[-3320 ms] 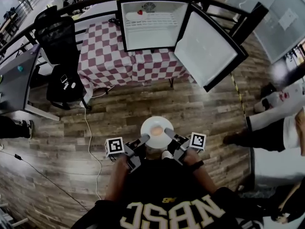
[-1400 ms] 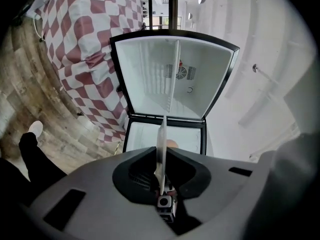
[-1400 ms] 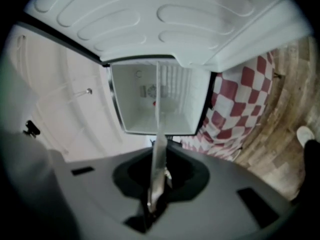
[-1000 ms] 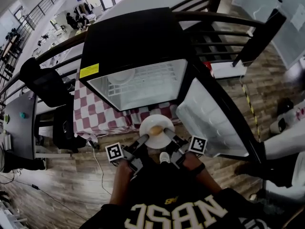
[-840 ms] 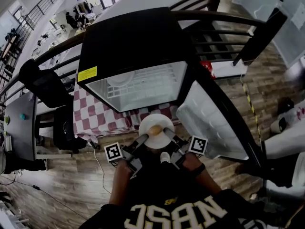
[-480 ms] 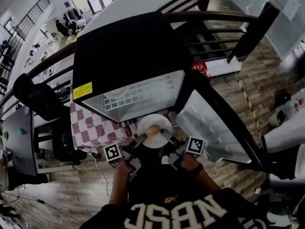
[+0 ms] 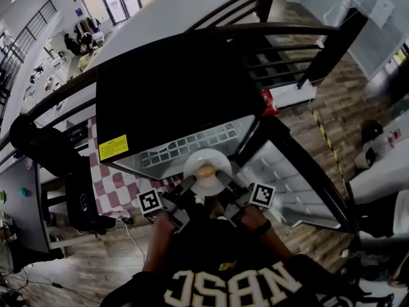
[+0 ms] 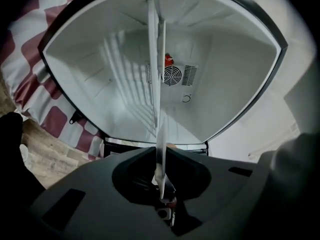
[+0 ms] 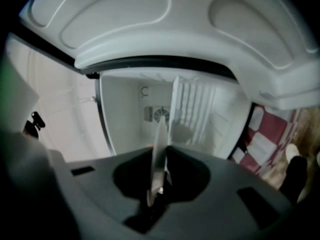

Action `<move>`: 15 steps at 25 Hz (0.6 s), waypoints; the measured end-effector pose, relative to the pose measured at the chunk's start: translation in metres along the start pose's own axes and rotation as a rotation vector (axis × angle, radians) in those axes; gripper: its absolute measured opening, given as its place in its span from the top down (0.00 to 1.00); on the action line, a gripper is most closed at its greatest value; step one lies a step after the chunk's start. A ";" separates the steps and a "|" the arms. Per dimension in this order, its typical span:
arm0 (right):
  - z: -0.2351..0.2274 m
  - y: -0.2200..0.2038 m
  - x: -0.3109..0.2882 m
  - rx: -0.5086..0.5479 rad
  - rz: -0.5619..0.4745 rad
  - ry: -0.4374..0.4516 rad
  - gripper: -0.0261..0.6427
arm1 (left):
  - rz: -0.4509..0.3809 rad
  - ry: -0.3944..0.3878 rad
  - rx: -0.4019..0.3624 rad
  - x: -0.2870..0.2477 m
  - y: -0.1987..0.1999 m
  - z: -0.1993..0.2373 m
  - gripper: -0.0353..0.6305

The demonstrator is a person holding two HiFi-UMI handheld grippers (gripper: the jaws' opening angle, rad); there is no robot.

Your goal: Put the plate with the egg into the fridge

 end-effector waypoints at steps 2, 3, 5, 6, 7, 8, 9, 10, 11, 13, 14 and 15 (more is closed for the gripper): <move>-0.001 0.004 -0.005 0.001 -0.016 -0.008 0.90 | -0.009 0.011 0.004 -0.007 0.007 -0.004 0.87; -0.001 0.006 -0.008 0.009 -0.022 -0.016 0.90 | -0.016 0.018 -0.001 -0.010 0.010 -0.005 0.87; -0.003 0.010 -0.012 0.032 -0.030 -0.035 0.90 | -0.027 0.028 -0.031 -0.015 0.017 -0.009 0.87; -0.004 0.011 -0.015 0.035 -0.035 -0.043 0.90 | -0.027 0.033 -0.050 -0.018 0.020 -0.012 0.87; -0.004 0.012 -0.017 0.031 -0.041 -0.047 0.90 | -0.023 0.036 -0.064 -0.020 0.023 -0.014 0.87; -0.005 0.013 -0.019 0.026 -0.046 -0.049 0.90 | -0.016 0.038 -0.072 -0.021 0.026 -0.017 0.87; -0.006 0.014 -0.022 0.022 -0.050 -0.048 0.90 | -0.011 0.038 -0.074 -0.023 0.028 -0.018 0.87; -0.006 0.015 -0.024 0.020 -0.052 -0.047 0.90 | -0.009 0.037 -0.072 -0.024 0.030 -0.019 0.87; -0.007 0.017 -0.027 0.017 -0.053 -0.048 0.90 | -0.010 0.035 -0.069 -0.026 0.033 -0.020 0.87; -0.008 0.020 -0.032 0.009 -0.058 -0.051 0.90 | -0.018 0.032 -0.060 -0.029 0.037 -0.021 0.87; -0.008 0.021 -0.034 0.004 -0.061 -0.053 0.90 | -0.022 0.030 -0.054 -0.031 0.039 -0.021 0.87; -0.009 0.023 -0.036 0.001 -0.063 -0.054 0.90 | -0.025 0.028 -0.048 -0.032 0.041 -0.022 0.87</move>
Point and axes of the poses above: the fingertips, and each gripper's own axes: x backward along the fingers, z to its left, y out of its top, the point moved 10 cm from there along x, backward along the fingers, and after that the axes turned 15 degrees about x, right-handed, at the moved point
